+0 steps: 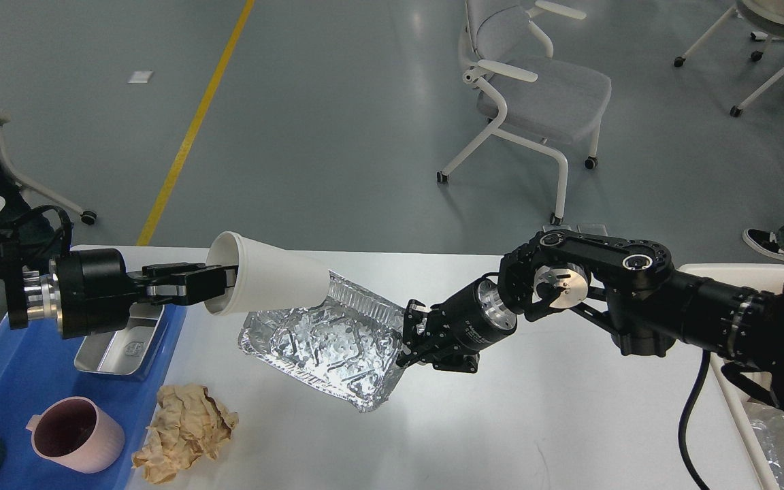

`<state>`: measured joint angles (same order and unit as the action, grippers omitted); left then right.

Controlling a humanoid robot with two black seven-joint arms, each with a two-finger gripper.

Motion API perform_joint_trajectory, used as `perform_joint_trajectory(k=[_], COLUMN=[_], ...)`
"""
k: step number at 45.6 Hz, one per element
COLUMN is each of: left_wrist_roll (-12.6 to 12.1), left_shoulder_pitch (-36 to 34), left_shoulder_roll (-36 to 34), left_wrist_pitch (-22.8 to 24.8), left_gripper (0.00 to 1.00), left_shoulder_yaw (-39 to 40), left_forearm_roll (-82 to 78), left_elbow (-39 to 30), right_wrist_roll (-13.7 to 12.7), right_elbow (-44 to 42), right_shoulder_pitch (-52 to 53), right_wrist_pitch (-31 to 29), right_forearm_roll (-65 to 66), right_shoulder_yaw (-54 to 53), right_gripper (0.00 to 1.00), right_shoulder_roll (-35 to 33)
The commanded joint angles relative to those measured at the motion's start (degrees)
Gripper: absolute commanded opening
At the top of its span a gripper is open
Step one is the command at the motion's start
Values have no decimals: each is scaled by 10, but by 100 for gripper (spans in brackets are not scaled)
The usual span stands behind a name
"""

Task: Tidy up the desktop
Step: 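Lift the paper cup and drop it into the held foil tray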

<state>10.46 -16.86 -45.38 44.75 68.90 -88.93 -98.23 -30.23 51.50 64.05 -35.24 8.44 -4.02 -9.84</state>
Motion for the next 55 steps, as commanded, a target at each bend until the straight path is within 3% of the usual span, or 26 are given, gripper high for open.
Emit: perform_joint_trajectory(k=[1, 7, 12, 18, 26, 44, 46, 48, 52, 55], left_wrist_roll=[-34, -61, -87, -94, -106, -111, -113, -121, -144, -149], left_shoulder_pitch=[-4, -21, -57, -102, -109, -114, -114, -114, -114, -114], left_shoulder_roll=[6, 26, 48, 101, 145, 125, 128, 130, 139, 146], left_wrist_pitch=[-1, -1, -1, -1, 0, 0, 0, -1, -5, -5], left_gripper=[0, 0, 0, 0, 0, 1, 5, 17, 65, 68], left_shoulder_yaw=[-10, -24, -82, -153, -180, -181, -182, -181, -180, -181], left_forearm_roll=[-5, -7, -19, -36, -72, -80, -80, -80, -80, -80], left_elbow=[8, 18, 34, 53, 61, 61, 62, 63, 66, 68], right_wrist_roll=[1, 1, 1, 1, 1, 2, 2, 2, 2, 2], right_elbow=[1, 1, 1, 2, 4, 4, 4, 4, 5, 5], right_shoulder_pitch=[0, -1, -1, 0, -1, -2, -2, -2, -1, -2], right_wrist_pitch=[0, 1, 1, 2, 2, 9, 9, 9, 9, 9], right_forearm_roll=[0, 0, 0, 0, 0, 5, 6, 6, 6, 6], right_shoulder_yaw=[-1, -4, -4, -6, -7, -8, -8, -8, -8, -8], right_gripper=[0, 0, 0, 0, 0, 0, 0, 0, 0, 0], right_shoulder_roll=[0, 1, 8, 9, 8, 8, 8, 8, 8, 7])
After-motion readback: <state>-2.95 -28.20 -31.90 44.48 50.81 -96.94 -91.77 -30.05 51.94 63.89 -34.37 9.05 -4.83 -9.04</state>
